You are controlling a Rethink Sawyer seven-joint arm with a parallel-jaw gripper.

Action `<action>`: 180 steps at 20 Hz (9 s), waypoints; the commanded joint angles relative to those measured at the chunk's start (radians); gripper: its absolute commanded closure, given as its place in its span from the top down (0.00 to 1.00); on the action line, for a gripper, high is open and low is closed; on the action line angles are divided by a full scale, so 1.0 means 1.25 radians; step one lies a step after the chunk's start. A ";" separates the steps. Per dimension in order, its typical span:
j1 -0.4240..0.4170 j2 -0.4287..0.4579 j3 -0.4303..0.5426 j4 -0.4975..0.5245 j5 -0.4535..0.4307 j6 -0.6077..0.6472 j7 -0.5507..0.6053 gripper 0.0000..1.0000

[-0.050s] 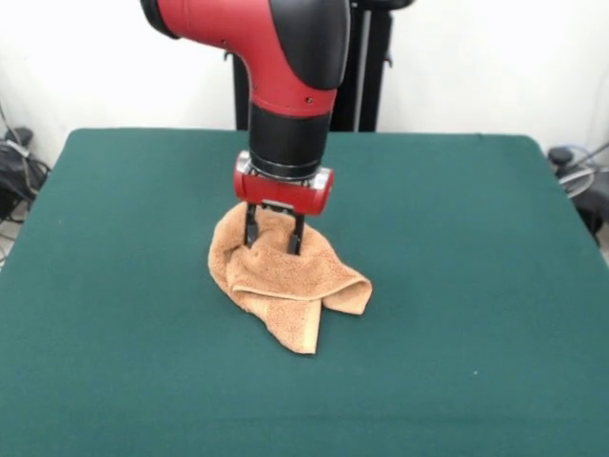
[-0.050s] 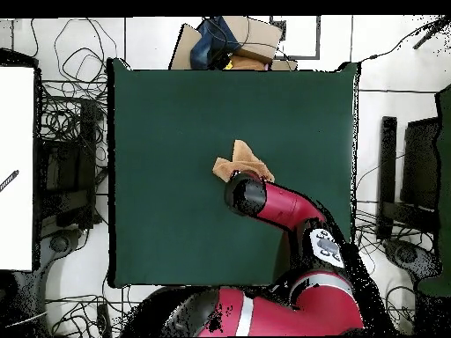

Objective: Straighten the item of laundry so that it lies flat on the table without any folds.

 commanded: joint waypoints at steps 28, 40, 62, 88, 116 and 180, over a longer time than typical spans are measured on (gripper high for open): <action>0.056 0.021 0.020 0.020 0.025 -0.008 0.167 0.00; 0.073 -0.011 0.005 0.047 0.035 -0.032 0.194 0.00; 0.047 -0.051 0.037 0.103 0.053 -0.112 0.226 0.00; 0.096 -0.082 -0.006 0.110 0.129 -0.064 0.204 0.00; 0.032 -0.114 0.030 0.109 0.151 -0.030 0.190 0.00; 0.145 -0.175 -0.062 0.076 0.165 0.098 0.178 0.00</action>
